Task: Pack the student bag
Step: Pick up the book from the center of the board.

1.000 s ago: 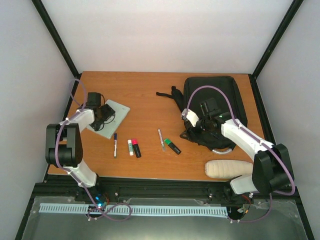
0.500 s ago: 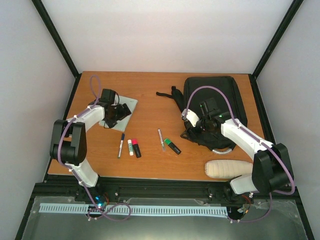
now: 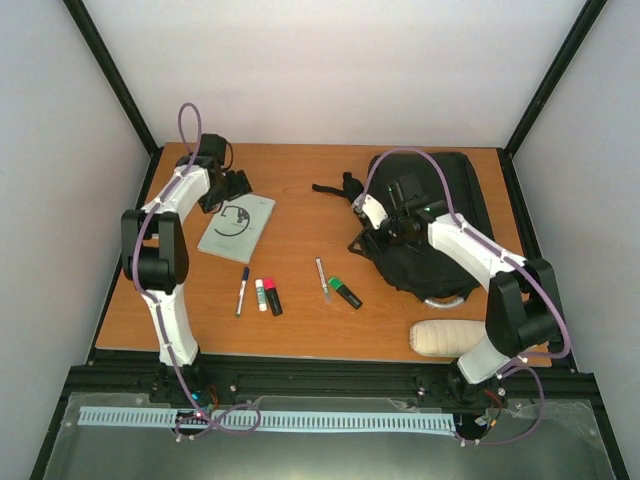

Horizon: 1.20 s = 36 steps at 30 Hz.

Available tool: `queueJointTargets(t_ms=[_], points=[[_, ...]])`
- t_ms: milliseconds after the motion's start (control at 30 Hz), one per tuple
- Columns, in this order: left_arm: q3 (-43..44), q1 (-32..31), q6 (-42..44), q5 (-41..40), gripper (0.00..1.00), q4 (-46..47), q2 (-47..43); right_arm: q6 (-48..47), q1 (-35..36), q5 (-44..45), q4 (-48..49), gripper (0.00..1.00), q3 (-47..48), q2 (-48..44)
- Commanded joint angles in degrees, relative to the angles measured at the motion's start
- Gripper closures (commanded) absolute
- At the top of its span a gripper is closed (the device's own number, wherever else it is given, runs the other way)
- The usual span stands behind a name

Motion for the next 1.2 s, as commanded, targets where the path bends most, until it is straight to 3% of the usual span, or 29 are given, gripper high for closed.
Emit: queueJointTargets(t_ms=[0, 233, 433, 600, 767, 1167], points=[[4.5, 3.5, 6.9, 0.6, 0.0, -2.7, 4.3, 2.8, 1.0, -3.0, 1.3, 0.28, 4.2, 4.0], [8.2, 6.9, 12.8, 2.5, 0.0, -5.8, 10.1, 5.8, 2.0, -5.9, 0.8, 0.28, 9.1, 11.8], [5.6, 7.0, 11.8, 11.7, 0.0, -4.4, 12.4, 9.6, 2.3, -1.6, 1.3, 0.29, 13.0, 18.8], [2.1, 7.0, 11.1, 14.6, 0.0, -2.5, 11.0, 12.0, 2.2, -5.1, -0.6, 0.28, 17.2, 23.4], [-2.6, 4.9, 8.6, 19.5, 0.02, 0.7, 8.2, 10.3, 2.2, -8.4, -3.0, 0.28, 20.0, 27.3], [-21.4, -3.9, 1.2, 24.6, 0.05, 12.8, -1.4, 10.5, 2.2, -5.6, -3.3, 0.3, 30.0, 36.0]])
